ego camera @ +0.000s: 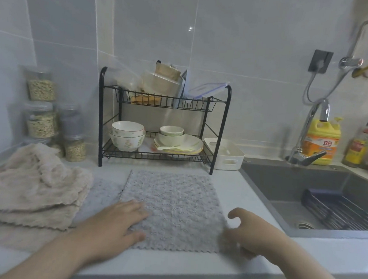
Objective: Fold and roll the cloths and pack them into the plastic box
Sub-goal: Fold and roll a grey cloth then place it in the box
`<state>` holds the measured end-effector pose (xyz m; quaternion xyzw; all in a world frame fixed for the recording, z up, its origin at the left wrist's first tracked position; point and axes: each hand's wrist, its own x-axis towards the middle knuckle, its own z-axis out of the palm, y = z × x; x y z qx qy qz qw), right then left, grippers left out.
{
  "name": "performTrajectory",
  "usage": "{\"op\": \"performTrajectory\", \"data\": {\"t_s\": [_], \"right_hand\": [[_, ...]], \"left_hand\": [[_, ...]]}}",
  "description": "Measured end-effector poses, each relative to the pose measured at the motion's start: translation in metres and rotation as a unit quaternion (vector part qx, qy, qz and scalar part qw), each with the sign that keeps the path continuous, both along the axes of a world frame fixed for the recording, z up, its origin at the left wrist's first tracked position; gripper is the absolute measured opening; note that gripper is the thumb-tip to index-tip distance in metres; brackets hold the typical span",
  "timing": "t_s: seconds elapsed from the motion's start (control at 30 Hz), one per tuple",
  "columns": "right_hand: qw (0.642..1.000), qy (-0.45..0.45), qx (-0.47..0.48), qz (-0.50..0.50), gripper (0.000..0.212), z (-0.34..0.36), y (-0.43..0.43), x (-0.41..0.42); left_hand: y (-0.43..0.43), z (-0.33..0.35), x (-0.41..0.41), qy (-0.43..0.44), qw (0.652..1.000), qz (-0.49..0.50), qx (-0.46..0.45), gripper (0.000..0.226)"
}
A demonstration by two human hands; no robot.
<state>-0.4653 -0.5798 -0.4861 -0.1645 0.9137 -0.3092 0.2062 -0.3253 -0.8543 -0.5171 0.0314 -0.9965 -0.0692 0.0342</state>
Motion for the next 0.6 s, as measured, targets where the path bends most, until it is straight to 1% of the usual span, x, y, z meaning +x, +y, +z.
{"op": "performTrajectory", "data": {"t_s": [0.03, 0.07, 0.1, 0.13, 0.17, 0.2, 0.23, 0.3, 0.37, 0.43, 0.53, 0.6], "right_hand": [[0.994, 0.060, 0.083, 0.031, 0.049, 0.001, 0.002, 0.004], [0.974, 0.151, 0.154, 0.063, 0.054, 0.000, 0.004, 0.004], [0.951, 0.236, 0.175, 0.091, 0.059, -0.002, 0.004, 0.003], [0.940, 0.281, 0.153, 0.123, 0.063, -0.004, 0.002, 0.004], [0.936, 0.291, 0.118, 0.159, 0.064, -0.007, -0.001, 0.004], [0.938, 0.276, 0.088, 0.192, 0.064, -0.010, -0.004, 0.004], [0.938, 0.259, 0.077, 0.216, 0.063, -0.015, -0.007, 0.005], [0.930, 0.259, 0.090, 0.243, 0.058, -0.028, -0.011, 0.004], [0.922, 0.278, 0.101, 0.251, 0.055, -0.033, -0.010, 0.006], [0.922, 0.283, 0.087, 0.249, 0.055, -0.031, -0.006, 0.010], [0.915, 0.298, 0.062, 0.265, 0.058, -0.027, 0.012, 0.020], [0.907, 0.295, 0.078, 0.292, 0.072, -0.032, 0.025, 0.026]], "left_hand": [[0.001, 0.001, 0.006, 0.020, 1.000, -0.001, 0.006, 0.070], [0.000, 0.001, 0.010, 0.031, 0.999, -0.003, 0.012, 0.066], [-0.001, 0.001, 0.013, 0.032, 0.999, -0.012, 0.019, 0.071], [0.000, 0.002, 0.016, 0.024, 0.999, -0.025, 0.020, 0.080], [0.001, 0.002, 0.018, 0.007, 0.999, -0.034, 0.014, 0.085], [0.002, 0.001, 0.018, -0.009, 0.999, -0.037, 0.011, 0.079], [0.003, -0.001, 0.018, -0.020, 0.999, -0.038, 0.015, 0.068], [0.003, -0.003, 0.020, -0.021, 0.998, -0.038, 0.044, 0.055], [0.000, -0.008, 0.023, -0.019, 0.997, -0.044, 0.062, 0.049], [-0.002, -0.008, 0.029, -0.010, 0.996, -0.042, 0.077, 0.043], [-0.003, -0.010, 0.045, 0.008, 0.996, -0.037, 0.076, 0.051], [-0.006, -0.010, 0.056, -0.010, 0.996, -0.048, 0.071, 0.048]]}}
